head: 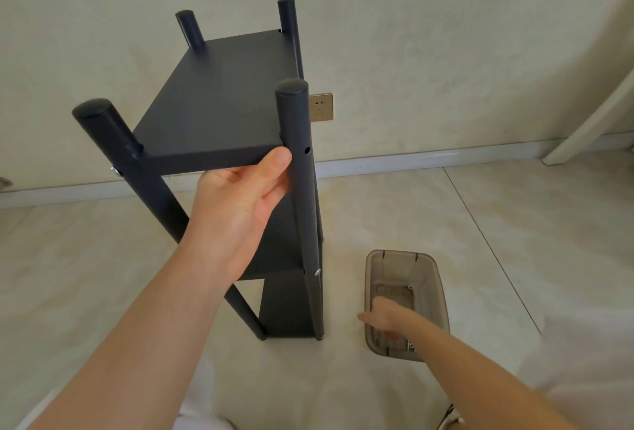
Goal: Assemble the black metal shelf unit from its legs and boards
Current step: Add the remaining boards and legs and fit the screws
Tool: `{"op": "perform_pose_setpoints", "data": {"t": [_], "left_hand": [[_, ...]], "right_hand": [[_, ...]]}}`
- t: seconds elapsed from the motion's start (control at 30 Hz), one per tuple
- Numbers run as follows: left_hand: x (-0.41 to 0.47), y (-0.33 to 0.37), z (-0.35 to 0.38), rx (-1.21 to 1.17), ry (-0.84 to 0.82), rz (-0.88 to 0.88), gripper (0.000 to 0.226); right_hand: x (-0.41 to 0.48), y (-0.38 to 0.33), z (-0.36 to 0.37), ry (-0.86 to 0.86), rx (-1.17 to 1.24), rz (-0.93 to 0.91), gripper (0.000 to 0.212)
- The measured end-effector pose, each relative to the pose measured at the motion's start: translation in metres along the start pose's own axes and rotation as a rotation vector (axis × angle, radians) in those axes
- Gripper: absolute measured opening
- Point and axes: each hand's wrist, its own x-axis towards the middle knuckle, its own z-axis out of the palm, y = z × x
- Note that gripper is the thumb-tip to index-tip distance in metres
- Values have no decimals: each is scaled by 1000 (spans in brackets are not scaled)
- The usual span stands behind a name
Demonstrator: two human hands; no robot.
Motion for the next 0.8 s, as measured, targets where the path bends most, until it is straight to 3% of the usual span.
{"op": "perform_pose_setpoints", "data": {"t": [0.2,0.33,0.43,0.57,0.67,0.8], "left_hand": [[1,1,-1,-3,-40,14,19],[1,1,-2,2,-39,9,34],[0,1,-1,5,-30,6,38],[-1,0,-1,-4,-44,-15,41],[0,0,-2,-1,-50,-18,40],[-3,0,0,37,-27,-19,35]], "right_hand": [[16,-2,15,-19,-40,1,17],[19,-4,22,-96,57,-22,49],[23,-7,27,-143,72,-37,52],[26,-8,20,-79,89,-86,59],[34,0,16,3,96,-75,33],[47,14,18,22,-45,0,19]]}}
